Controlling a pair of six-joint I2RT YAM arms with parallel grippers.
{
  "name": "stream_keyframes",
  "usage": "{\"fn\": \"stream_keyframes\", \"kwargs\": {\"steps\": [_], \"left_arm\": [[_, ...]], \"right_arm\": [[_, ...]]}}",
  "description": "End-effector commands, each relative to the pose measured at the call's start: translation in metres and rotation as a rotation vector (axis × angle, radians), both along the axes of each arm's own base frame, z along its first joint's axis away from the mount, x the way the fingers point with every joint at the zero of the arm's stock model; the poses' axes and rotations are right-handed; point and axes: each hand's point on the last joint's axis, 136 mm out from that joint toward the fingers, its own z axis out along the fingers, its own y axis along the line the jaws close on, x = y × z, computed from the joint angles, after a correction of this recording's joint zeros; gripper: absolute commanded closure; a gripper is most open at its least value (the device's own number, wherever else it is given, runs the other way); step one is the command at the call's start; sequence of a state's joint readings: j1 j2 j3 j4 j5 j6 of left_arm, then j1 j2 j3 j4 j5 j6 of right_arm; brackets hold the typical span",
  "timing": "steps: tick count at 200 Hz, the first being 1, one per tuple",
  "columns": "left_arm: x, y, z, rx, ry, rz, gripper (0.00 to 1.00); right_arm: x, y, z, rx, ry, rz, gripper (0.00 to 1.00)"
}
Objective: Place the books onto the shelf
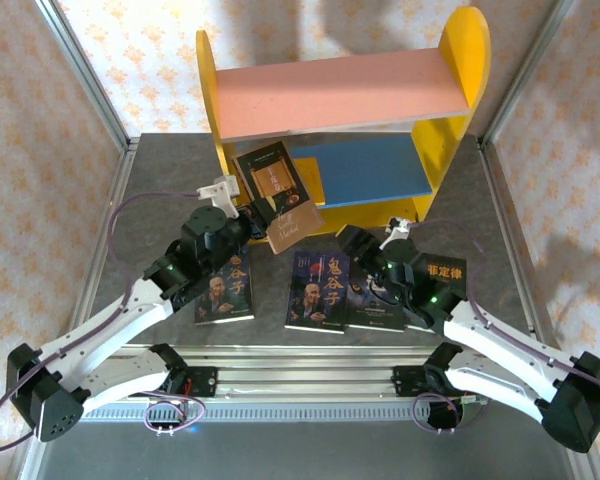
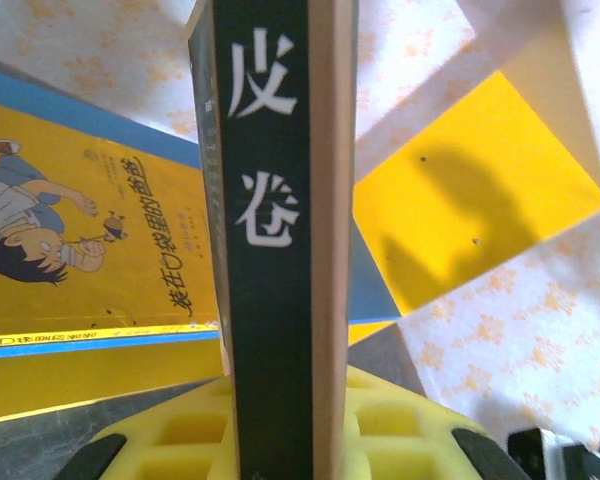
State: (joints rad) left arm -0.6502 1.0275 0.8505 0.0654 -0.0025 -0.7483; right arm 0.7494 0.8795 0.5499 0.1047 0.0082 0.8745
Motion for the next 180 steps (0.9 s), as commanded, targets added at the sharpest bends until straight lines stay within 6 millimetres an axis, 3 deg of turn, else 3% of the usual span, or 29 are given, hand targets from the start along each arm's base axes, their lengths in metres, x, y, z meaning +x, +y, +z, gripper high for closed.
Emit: {"fn": "stream_keyframes", "kwargs": {"steps": [1, 90, 180], "left_arm": [[0.007, 0.005, 0.060, -0.130, -0.137, 0.083, 1.00], [0.008, -0.023, 0.084, -0.192, -0.212, 0.114, 1.00], [0.010, -0.029, 0.083, -0.268, -0.235, 0.163, 1.00]], "right_arm": [[0.009, 0.004, 0.027, 0.137, -0.061, -0.029, 0.15], [0.029, 0.056, 0.049, 0.338, -0.045, 0.090, 0.03], [0.032, 0.060, 0.053, 0.498, -0.034, 0.042, 0.15]]}}
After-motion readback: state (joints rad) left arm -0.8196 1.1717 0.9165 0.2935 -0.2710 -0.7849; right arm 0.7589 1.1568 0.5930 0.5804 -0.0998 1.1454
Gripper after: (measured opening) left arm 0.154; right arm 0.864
